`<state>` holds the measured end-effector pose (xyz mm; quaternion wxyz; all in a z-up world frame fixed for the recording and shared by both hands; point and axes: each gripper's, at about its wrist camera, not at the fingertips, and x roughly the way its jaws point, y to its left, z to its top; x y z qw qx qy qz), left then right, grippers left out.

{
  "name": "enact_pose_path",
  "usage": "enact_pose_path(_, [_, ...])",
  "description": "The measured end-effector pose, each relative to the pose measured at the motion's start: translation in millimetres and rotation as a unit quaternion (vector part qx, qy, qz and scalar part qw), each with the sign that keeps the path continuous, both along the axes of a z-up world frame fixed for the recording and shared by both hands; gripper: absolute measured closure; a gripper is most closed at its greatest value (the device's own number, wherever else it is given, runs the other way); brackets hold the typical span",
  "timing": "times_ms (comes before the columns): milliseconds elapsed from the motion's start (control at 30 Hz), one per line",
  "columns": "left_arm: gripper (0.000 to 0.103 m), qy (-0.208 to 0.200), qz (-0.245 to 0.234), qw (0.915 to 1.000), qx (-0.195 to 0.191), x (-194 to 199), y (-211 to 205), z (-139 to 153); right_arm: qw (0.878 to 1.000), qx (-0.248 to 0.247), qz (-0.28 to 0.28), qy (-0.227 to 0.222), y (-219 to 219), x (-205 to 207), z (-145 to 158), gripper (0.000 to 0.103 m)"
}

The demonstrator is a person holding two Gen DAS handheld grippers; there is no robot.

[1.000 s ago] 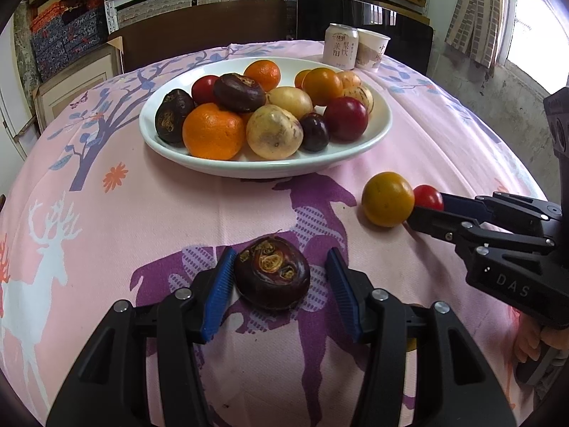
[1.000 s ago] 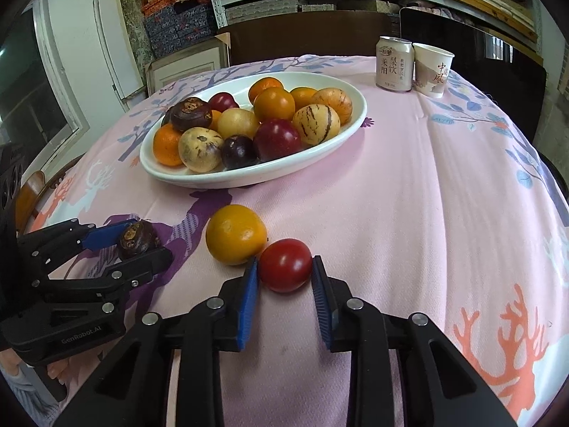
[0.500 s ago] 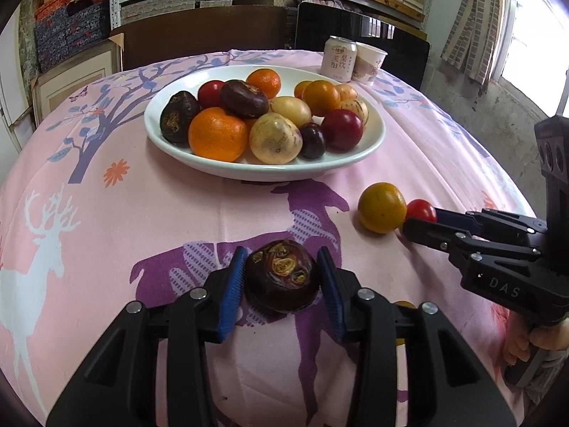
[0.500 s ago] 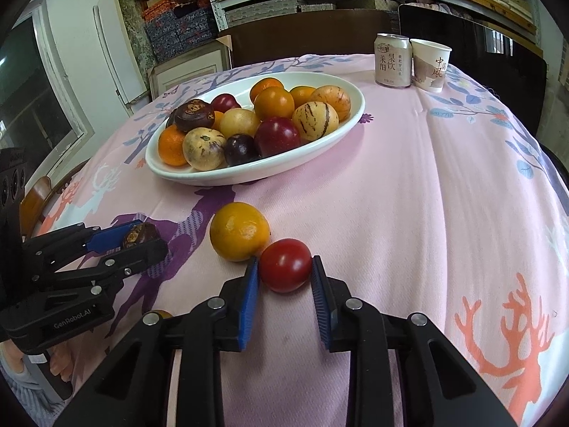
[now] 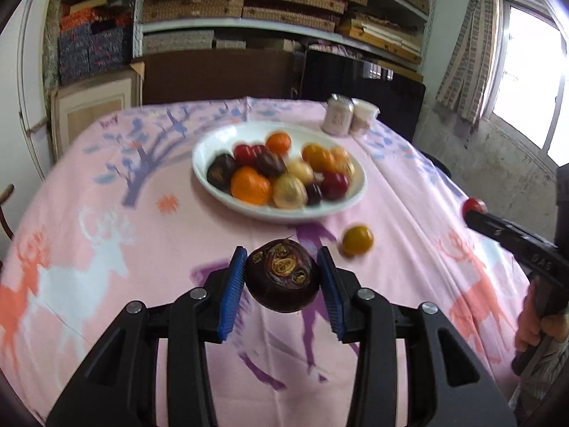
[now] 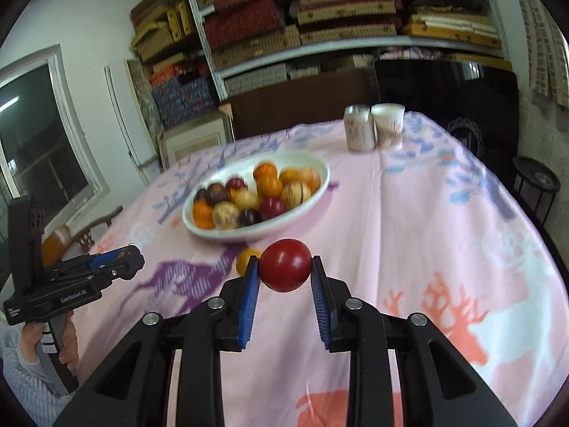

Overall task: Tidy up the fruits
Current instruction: 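Carry the dark purple fruit and red tomato onto the plate and open both tools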

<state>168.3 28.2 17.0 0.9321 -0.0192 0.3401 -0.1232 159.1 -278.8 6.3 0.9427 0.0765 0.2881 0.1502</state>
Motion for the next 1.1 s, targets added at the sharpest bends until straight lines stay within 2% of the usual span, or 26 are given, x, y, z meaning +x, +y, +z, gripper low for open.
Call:
enact_pose_path(100, [0.063,-0.019,0.017,0.9997,0.005,27.0,11.3,32.7,0.999,-0.001,0.001,-0.034,-2.7,11.2,41.3,0.074])
enact_pose_path(200, [0.063,-0.024,0.029,0.9992,0.012,61.3,16.7,53.4,0.999,-0.011,0.004,-0.051,2.7,38.9,71.4,0.074])
enact_pose_path(300, [0.063,-0.017,0.031,0.9993,0.012,101.4,17.3,61.0,0.999,-0.016,0.012,-0.039,15.3,84.6,80.4,0.074])
enact_pose_path(400, [0.063,0.001,0.03,0.9994,0.015,144.9,13.8,52.6,1.0,-0.017,0.024,0.004,31.9,140.1,68.6,0.074])
enact_pose_path(533, [0.063,0.037,0.027,0.9989,0.013,202.5,10.5,22.9,0.997,-0.037,0.033,0.058,54.8,207.1,38.7,0.074])
enact_pose_path(733, [0.063,0.075,0.023,0.9969,0.009,259.2,9.8,-16.0,0.99,-0.075,0.046,0.107,80.6,266.1,-0.3,0.074])
enact_pose_path(800, [0.061,0.082,0.025,0.9962,0.01,269.4,9.0,-24.5,0.987,-0.084,0.048,0.126,84.7,278.0,-11.1,0.073])
enact_pose_path(833, [0.05,0.083,0.026,0.9962,0.008,271.6,9.5,-26.6,0.987,-0.084,0.046,0.129,85.2,281.4,-14.0,0.069])
enact_pose_path(867, [0.044,0.082,0.026,0.9962,0.005,271.9,8.9,-27.0,0.987,-0.082,0.046,0.127,84.9,282.6,-14.4,0.059])
enact_pose_path(900, [0.038,0.076,0.03,0.9966,0.005,270.7,9.0,-25.9,0.989,-0.078,0.042,0.117,83.1,280.6,-11.7,0.057])
enact_pose_path(1033, [0.037,0.065,0.038,0.9971,0.0,256.5,12.9,-13.5,0.994,-0.052,0.037,0.092,72.3,264.1,5.7,0.056])
enact_pose_path(1100, [0.037,0.061,0.042,0.9972,-0.008,241.7,16.4,-2.7,0.996,-0.035,0.033,0.079,64.7,247.3,20.2,0.05])
